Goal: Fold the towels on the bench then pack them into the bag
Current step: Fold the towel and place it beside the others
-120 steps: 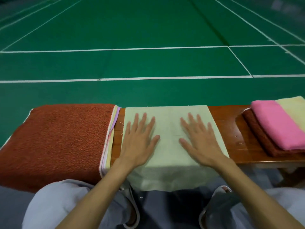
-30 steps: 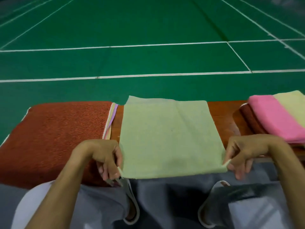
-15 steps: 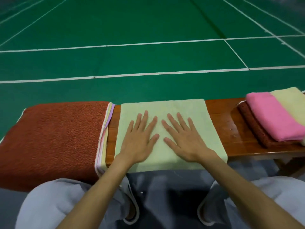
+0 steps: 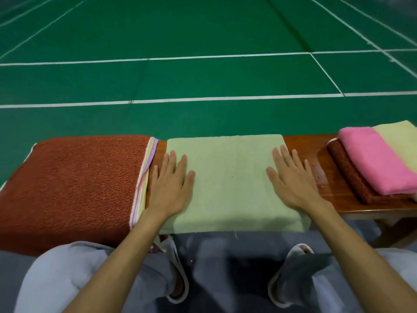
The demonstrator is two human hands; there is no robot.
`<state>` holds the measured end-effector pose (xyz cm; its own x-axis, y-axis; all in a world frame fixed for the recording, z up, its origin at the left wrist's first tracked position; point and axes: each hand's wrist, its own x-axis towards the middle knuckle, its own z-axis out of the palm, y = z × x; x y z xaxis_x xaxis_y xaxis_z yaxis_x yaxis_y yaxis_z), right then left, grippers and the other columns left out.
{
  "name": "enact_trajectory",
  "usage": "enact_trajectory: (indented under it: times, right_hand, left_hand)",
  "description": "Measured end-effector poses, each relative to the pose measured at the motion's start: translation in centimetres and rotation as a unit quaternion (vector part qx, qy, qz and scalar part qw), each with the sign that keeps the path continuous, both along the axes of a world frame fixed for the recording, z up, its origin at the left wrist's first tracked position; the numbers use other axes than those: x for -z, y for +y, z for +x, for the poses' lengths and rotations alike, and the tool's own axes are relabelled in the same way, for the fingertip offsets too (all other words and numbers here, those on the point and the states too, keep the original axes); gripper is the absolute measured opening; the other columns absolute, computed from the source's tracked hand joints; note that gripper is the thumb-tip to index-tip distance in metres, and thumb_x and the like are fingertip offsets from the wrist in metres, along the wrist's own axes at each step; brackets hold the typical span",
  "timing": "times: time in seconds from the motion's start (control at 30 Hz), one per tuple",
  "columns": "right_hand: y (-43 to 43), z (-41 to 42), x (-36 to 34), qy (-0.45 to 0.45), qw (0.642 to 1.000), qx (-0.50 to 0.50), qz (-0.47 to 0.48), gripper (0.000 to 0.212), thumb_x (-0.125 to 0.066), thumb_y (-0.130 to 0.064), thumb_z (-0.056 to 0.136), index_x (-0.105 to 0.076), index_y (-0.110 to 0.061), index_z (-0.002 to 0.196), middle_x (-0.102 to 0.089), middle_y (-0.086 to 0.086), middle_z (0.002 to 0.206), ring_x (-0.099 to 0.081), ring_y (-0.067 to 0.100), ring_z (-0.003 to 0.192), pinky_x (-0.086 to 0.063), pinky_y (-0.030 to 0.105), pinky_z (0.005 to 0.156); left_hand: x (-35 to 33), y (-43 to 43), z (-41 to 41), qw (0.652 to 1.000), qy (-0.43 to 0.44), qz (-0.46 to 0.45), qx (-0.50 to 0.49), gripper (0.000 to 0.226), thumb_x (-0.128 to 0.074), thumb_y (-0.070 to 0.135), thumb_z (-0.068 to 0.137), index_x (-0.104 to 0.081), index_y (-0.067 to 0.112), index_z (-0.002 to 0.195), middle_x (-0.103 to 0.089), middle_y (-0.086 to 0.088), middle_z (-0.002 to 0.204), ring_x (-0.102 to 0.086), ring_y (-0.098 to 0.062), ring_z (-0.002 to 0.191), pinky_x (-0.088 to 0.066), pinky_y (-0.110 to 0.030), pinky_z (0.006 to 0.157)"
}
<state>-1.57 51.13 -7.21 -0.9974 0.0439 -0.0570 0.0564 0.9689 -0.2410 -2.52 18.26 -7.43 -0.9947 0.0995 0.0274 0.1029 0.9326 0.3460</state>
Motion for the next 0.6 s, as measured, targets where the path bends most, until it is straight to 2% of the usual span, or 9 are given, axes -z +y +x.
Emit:
enact_trajectory:
  times: [0.07, 0.13, 0.2, 0.27, 0.37, 0.43, 0.5, 0.57, 0.6]
  right_hand:
    - [-0.4, 0.1, -1.3, 0.069, 0.994, 0.066, -0.042, 0.067, -0.038, -0.053, 0.104, -0.024, -0.016, 0.158, -0.034, 0.012, 0.16, -0.034, 0.034, 0.143, -0.032, 0.05, 0.114]
    - [-0.8, 0.0, -2.8, 0.084, 0.985, 0.143, -0.042, 0.056, -0.055, -0.049, 0.099, -0.045, -0.009, 0.137, -0.052, 0.015, 0.134, -0.048, 0.034, 0.121, -0.041, 0.044, 0.094]
    - [-1.1, -0.2, -3.5, 0.026, 0.985, 0.168, -0.026, 0.046, -0.063, -0.049, 0.095, -0.05, -0.011, 0.118, -0.05, 0.007, 0.116, -0.049, 0.03, 0.108, -0.037, 0.038, 0.082]
    - [-1.0, -0.6, -3.7, -0.022, 0.986, 0.161, -0.034, 0.036, -0.065, -0.045, 0.095, -0.051, -0.012, 0.103, -0.05, 0.004, 0.109, -0.049, 0.026, 0.097, -0.036, 0.034, 0.075]
    - [-0.8, -1.0, -4.2, -0.038, 0.989, 0.127, -0.059, 0.028, -0.066, -0.035, 0.095, -0.057, -0.011, 0.083, -0.063, 0.007, 0.094, -0.053, 0.021, 0.076, -0.032, 0.03, 0.055]
    - [-0.2, -1.0, -4.7, -0.035, 0.982, 0.115, -0.149, 0.017, -0.067, -0.025, 0.095, -0.059, -0.013, 0.087, -0.063, 0.004, 0.087, -0.057, 0.015, 0.071, -0.034, 0.028, 0.053]
    - [0.6, -0.7, -4.8, -0.025, 0.934, 0.114, -0.337, 0.014, -0.072, -0.014, 0.093, -0.059, -0.013, 0.098, -0.071, 0.008, 0.094, -0.07, 0.022, 0.078, -0.05, 0.03, 0.06]
    - [1.3, -0.4, -5.0, -0.013, 0.862, 0.101, -0.496, 0.048, -0.077, -0.003, 0.084, -0.054, -0.014, 0.125, -0.077, 0.012, 0.1, -0.076, 0.023, 0.081, -0.062, 0.041, 0.069]
    - [1.6, -0.3, -5.1, -0.009, 0.839, 0.08, -0.538, 0.067, -0.077, 0.001, 0.081, -0.047, -0.018, 0.138, -0.078, 0.008, 0.096, -0.076, 0.018, 0.079, -0.063, 0.04, 0.07]
  left_hand:
    - [-0.8, -0.2, 0.0, 0.994, 0.064, 0.062, -0.062, 0.053, -0.05, 0.038, 0.105, -0.046, 0.007, 0.148, -0.043, -0.021, 0.154, -0.036, -0.039, 0.143, -0.03, -0.05, 0.114]
    - [-1.4, -0.6, -0.3, 0.986, 0.081, 0.059, -0.134, 0.05, -0.065, 0.036, 0.096, -0.053, 0.002, 0.131, -0.054, -0.022, 0.129, -0.047, -0.04, 0.12, -0.041, -0.049, 0.099]
    - [-1.6, -1.0, -0.6, 0.983, 0.033, 0.036, -0.176, 0.05, -0.071, 0.041, 0.092, -0.054, 0.003, 0.119, -0.051, -0.019, 0.121, -0.049, -0.038, 0.11, -0.044, -0.047, 0.09]
    - [-1.7, -1.2, -0.8, 0.98, 0.001, 0.05, -0.193, 0.04, -0.072, 0.041, 0.091, -0.056, 0.007, 0.103, -0.051, -0.013, 0.111, -0.054, -0.037, 0.101, -0.045, -0.042, 0.079]
    - [-1.9, -1.5, -1.0, 0.983, -0.003, 0.091, -0.16, 0.032, -0.073, 0.032, 0.09, -0.057, 0.009, 0.073, -0.055, -0.005, 0.075, -0.059, -0.031, 0.077, -0.032, -0.034, 0.055]
    - [-2.4, -2.2, -1.3, 0.977, -0.035, 0.15, -0.148, 0.026, -0.076, 0.024, 0.088, -0.059, 0.012, 0.072, -0.061, -0.006, 0.071, -0.058, -0.026, 0.068, -0.038, -0.035, 0.055]
    - [-3.4, -3.1, -1.6, 0.935, -0.083, 0.302, -0.166, 0.022, -0.08, 0.012, 0.085, -0.06, 0.008, 0.076, -0.071, -0.014, 0.082, -0.068, -0.034, 0.078, -0.056, -0.046, 0.069]
    - [-4.6, -3.9, -1.6, 0.879, -0.122, 0.426, -0.176, 0.021, -0.08, 0.002, 0.084, -0.06, 0.004, 0.087, -0.075, -0.019, 0.094, -0.073, -0.037, 0.086, -0.059, -0.058, 0.085]
    - [-5.3, -4.2, -1.5, 0.861, -0.13, 0.462, -0.168, 0.024, -0.079, -0.003, 0.083, -0.059, 0.005, 0.094, -0.077, -0.019, 0.095, -0.075, -0.035, 0.087, -0.06, -0.057, 0.085]
